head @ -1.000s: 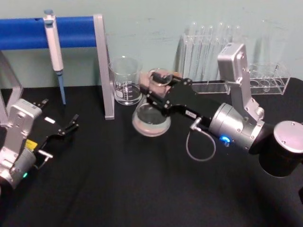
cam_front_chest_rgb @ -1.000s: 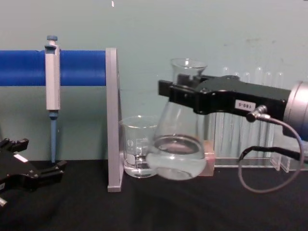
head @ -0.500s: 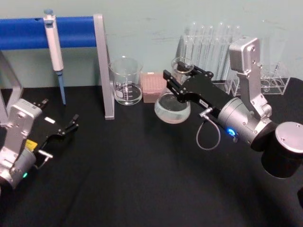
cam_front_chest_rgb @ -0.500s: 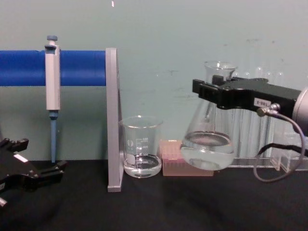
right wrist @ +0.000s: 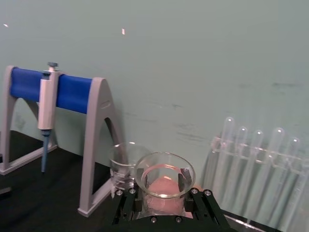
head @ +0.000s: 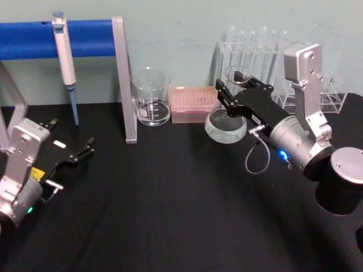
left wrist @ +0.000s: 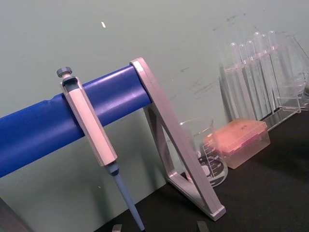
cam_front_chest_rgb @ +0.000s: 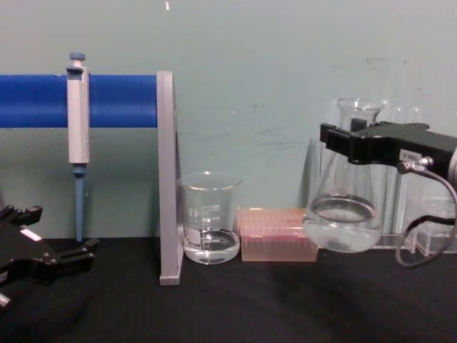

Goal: Grasp the erlenmeyer flask with one hand, shake it three times, then place it back.

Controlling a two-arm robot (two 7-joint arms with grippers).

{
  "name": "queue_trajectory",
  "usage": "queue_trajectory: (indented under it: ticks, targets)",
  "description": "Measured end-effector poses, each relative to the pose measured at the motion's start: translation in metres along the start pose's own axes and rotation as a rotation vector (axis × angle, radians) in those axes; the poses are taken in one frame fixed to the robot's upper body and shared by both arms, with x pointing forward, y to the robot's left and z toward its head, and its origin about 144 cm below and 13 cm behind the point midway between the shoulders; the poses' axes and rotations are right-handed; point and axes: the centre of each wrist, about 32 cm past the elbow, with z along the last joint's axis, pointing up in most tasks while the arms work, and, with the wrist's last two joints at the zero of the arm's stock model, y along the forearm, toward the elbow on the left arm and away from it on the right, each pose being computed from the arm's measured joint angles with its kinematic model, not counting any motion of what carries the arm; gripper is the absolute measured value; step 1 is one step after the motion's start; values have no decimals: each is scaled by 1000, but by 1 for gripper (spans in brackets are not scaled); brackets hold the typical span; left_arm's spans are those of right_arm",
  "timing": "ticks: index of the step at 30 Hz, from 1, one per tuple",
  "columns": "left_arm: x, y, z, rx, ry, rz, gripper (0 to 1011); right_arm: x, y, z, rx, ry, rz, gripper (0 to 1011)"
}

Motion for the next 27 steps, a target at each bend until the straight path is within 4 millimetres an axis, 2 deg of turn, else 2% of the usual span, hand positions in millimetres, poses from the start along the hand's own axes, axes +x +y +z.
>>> queue_trajectory:
  ticks: [14, 27]
  targets:
    - [0, 0, 0, 0, 0, 0, 1001, 3, -3, -1, -13, -14, -65, 449]
    - [0, 0, 0, 0, 0, 0, 1001, 2, -4, 0, -9, -16, -45, 449]
